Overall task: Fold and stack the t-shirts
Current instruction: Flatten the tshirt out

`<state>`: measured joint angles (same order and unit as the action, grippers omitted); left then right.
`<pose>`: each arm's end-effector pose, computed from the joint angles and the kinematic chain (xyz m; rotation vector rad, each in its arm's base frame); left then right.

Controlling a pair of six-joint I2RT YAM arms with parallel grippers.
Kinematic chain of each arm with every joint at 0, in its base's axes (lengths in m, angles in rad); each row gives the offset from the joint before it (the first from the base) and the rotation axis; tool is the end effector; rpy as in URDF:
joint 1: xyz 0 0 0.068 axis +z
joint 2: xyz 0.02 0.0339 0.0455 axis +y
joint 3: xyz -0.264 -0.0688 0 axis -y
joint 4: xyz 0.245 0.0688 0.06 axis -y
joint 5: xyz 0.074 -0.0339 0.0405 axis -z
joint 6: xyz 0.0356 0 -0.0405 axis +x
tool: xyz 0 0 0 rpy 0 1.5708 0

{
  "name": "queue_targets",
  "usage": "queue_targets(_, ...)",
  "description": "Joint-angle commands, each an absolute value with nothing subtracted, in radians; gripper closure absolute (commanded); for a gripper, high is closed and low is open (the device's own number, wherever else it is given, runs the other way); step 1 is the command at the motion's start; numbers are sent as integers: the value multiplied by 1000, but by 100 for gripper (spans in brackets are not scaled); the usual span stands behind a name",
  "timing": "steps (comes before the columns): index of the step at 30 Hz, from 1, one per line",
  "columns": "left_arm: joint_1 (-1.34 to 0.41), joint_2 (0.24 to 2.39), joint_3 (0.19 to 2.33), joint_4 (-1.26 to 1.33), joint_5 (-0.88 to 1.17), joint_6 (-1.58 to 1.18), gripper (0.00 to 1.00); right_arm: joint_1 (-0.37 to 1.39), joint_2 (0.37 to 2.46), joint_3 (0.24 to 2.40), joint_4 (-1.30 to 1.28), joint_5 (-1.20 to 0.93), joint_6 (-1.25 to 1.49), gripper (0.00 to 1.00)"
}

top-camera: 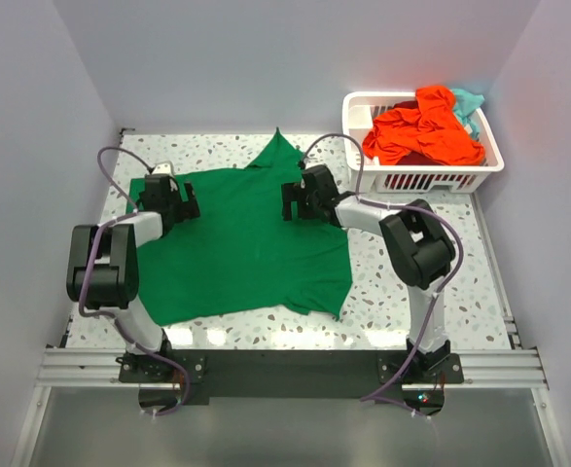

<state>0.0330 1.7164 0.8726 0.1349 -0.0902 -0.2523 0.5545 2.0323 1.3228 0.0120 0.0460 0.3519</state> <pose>0.3488 0.0147 0.1603 -0.3703 2.2459 -0.0124 0.3805 0.2337 0.1654 -0.2083 2.2940 0.4230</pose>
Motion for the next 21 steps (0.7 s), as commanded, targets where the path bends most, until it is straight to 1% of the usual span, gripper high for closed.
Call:
queue_targets(1, 41, 1752, 945, 135, -48, -270, 0, 555, 2077, 1393, -46, 95, 376, 1)
queue_targets(5, 41, 1816, 985, 133, -12, -273, 0, 549, 2146, 1503, -173, 162, 379, 2)
queue_targets(8, 40, 1854, 1040, 124, -5, -276, 0, 531, 2184, 1560, -215, 158, 402, 1)
queue_targets(16, 35, 1966, 1189, 80, 40, -264, 0, 454, 2226, 1650, -253, 130, 430, 1)
queue_targets(21, 28, 2014, 1293, 49, 55, -252, 0, 445, 2227, 1693, -261, 120, 405, 1)
